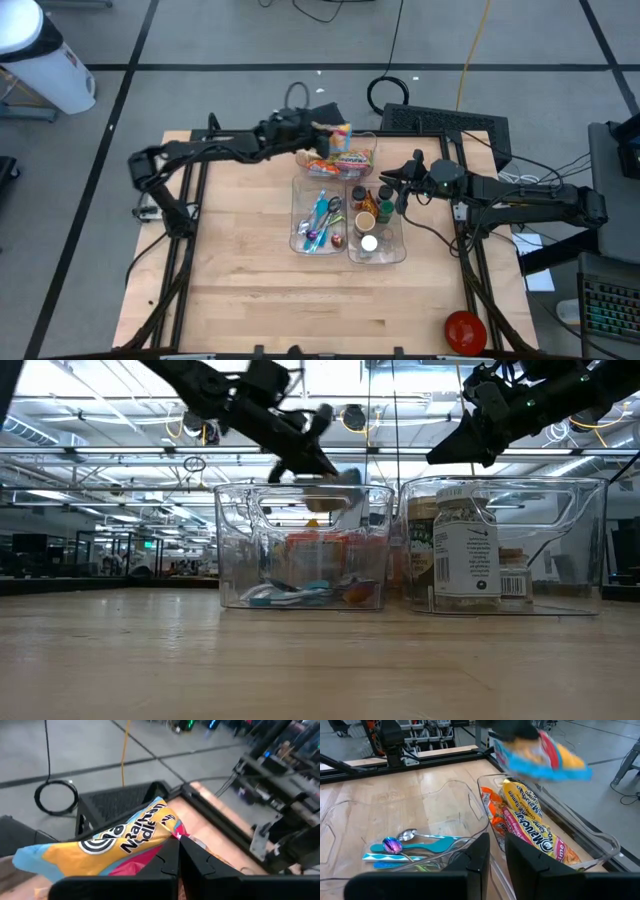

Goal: Pick & Place Food Item
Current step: Put the blue noodle pack into the top transparent bin

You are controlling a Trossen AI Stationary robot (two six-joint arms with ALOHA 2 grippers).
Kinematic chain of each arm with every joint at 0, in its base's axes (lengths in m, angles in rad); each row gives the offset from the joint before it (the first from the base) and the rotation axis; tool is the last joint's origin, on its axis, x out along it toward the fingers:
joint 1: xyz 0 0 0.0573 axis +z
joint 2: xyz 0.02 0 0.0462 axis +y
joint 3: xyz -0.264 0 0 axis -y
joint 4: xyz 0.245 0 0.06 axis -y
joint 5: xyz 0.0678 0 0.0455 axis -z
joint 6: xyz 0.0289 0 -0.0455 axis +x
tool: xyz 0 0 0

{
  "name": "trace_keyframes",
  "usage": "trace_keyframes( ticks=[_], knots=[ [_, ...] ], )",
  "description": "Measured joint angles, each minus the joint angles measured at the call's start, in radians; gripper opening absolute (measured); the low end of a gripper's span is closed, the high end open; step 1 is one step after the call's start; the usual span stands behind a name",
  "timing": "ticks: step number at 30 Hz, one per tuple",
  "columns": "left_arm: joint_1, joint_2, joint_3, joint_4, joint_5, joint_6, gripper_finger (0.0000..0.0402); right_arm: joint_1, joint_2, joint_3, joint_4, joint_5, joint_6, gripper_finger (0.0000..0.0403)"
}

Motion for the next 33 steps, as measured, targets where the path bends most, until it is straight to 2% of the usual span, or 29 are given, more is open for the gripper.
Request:
trace_keyframes(
  ticks=[4, 10, 15, 23, 27, 33],
  knots=[
    [0.000, 0.111, 0.076, -0.032, 0.001, 0.001, 0.0004, 0.000, 0.000, 0.000, -0.005, 0.000, 0.000, 0.0050],
    [0.008, 0.230, 0.122, -0.101, 0.013, -0.037, 0.0009, 0.000, 0.000, 0.000, -0.015, -0.002, 0.000, 0.0050],
    [0.007, 0.269, 0.125, -0.149, 0.046, -0.039, 0.0005, 0.000, 0.000, 0.000, -0.013, -0.002, 0.002, 0.0050],
    [0.007, 0.261, 0.125, -0.177, 0.057, -0.001, 0.0037, 0.000, 0.000, 0.000, -0.012, -0.001, 0.004, 0.0050],
    [0.007, 0.252, 0.125, -0.180, 0.109, 0.045, 0.0071, 0.000, 0.000, 0.000, -0.012, -0.001, 0.003, 0.0050],
    [0.012, 0.209, 0.125, -0.189, 0.135, 0.070, 0.0154, 0.000, 0.000, 0.000, -0.013, -0.001, 0.004, 0.0050]
  ],
)
